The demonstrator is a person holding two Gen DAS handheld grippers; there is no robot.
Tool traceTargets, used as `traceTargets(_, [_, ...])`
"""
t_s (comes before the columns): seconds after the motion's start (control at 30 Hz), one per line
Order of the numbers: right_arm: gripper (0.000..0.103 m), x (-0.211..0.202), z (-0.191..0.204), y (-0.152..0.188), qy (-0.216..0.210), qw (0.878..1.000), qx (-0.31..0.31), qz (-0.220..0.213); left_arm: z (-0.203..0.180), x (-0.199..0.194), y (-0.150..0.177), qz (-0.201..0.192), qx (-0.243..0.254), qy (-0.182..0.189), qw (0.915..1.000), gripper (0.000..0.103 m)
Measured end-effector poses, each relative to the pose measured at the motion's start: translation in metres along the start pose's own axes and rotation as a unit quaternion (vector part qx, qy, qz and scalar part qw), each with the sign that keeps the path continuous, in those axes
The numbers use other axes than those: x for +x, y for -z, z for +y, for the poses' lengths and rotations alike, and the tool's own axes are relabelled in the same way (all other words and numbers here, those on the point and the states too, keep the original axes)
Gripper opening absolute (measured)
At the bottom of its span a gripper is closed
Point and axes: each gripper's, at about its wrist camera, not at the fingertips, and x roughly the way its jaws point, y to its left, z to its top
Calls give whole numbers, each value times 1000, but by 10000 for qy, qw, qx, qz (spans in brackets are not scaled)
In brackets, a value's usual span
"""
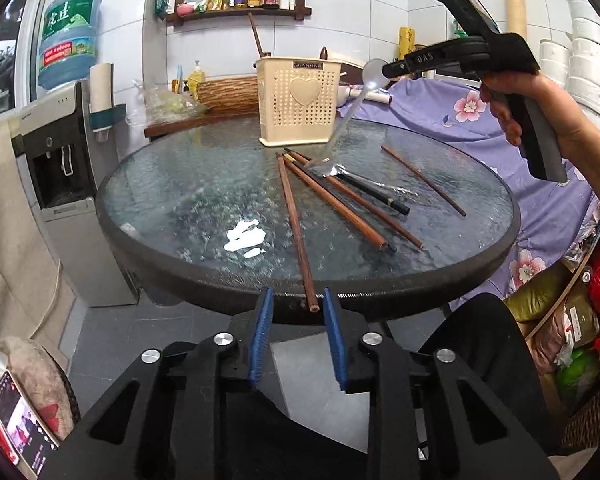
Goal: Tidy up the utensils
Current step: 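Close left tool on another wooden chopstick on the table while right tool holds its utensil, then carry the chopstick with left tool while right tool carries the metal utensil to the basket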
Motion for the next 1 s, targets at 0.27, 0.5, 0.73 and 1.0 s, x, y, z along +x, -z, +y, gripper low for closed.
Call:
traceTargets(0.27, [4, -2, 1, -1, -14, 10000, -17, -24, -7, 4, -1, -23, 60, -6, 10000, 16])
traceTargets(0.5, [4, -2, 3, -1, -23, 10000, -19, -43, -6, 5, 1, -22, 0, -9, 10000, 6])
traceTargets(0.73, [4, -2, 3, -1, -23, 10000, -19, -49, -4, -6, -8, -257, 31, -41, 9997, 6])
traceTargets(1.0, [4, -5, 4, -5, -18, 9999, -21, -127, 4, -30, -53, -1057, 285, -187, 9938, 5])
